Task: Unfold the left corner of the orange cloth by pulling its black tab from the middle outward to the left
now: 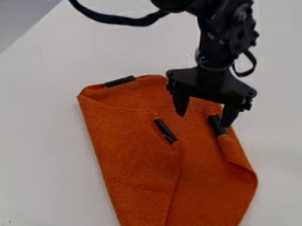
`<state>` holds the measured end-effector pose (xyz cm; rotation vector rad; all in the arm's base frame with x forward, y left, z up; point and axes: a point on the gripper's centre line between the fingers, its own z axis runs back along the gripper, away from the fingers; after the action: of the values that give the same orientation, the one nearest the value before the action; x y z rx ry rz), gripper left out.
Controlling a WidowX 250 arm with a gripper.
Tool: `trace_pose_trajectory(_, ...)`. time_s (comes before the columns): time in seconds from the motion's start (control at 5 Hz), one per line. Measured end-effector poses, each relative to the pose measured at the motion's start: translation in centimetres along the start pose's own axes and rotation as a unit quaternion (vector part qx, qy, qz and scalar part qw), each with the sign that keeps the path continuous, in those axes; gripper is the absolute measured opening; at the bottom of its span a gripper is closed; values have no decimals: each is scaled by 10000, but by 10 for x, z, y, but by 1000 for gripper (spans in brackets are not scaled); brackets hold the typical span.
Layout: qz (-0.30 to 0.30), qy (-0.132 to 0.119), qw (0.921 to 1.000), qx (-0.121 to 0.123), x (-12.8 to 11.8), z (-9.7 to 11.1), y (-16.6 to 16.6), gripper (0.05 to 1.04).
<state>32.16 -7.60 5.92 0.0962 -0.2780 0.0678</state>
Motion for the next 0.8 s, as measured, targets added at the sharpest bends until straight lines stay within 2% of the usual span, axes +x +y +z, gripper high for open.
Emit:
trace_pose_trajectory(0.2, -110, -113, 9998, 137, 11, 20, -17, 999)
trace_pose_trajectory(0.6, 110, 142, 9998, -27, -10, -20, 8, 988)
trace_pose_trajectory(0.8, 309, 185, 9993, -71, -18, -31, 26, 911)
